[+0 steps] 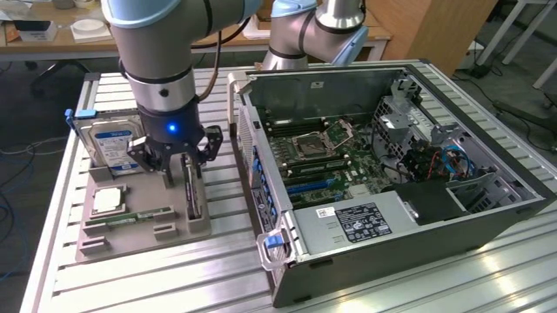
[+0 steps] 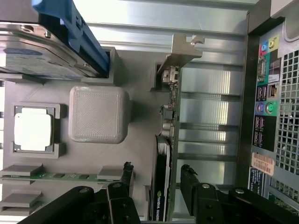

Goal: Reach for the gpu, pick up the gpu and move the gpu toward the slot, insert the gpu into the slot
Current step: 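Pick up the gpu and move the gpu toward the slot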

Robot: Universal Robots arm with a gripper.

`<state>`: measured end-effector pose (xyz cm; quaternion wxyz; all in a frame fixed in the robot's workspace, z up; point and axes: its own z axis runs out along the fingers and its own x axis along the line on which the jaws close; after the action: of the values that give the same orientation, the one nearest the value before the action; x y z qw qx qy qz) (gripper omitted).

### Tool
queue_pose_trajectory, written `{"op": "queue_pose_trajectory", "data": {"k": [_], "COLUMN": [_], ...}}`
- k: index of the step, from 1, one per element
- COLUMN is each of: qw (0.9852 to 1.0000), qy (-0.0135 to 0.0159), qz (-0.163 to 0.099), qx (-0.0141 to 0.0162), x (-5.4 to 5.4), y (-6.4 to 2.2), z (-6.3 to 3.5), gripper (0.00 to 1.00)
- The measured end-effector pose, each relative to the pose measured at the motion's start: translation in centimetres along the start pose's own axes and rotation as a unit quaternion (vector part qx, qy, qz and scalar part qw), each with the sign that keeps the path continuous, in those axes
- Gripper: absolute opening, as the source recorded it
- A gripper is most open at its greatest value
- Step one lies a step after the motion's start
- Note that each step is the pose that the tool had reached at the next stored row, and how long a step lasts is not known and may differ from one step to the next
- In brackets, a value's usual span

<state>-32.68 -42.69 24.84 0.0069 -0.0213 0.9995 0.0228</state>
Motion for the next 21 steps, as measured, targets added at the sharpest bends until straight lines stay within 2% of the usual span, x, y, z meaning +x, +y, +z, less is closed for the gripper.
{"op": "queue_pose_trajectory", "data": {"k": [6,11,16,21], "qw": [1.0,1.0,1.0,0.9997], "qy": [0.0001,-0.0001,-0.0001,-0.0011], "qz": [0.0,0.002,0.006,0.024], "qx": [0.0001,0.0001,0.0002,0.0004], "x": [0.0,0.0,0.0,-0.1], "y": [0.4,0.39,0.38,0.38], "z": [1.09,1.92,2.07,2.15], "gripper": [0.53,0.53,0.53,0.53]}}
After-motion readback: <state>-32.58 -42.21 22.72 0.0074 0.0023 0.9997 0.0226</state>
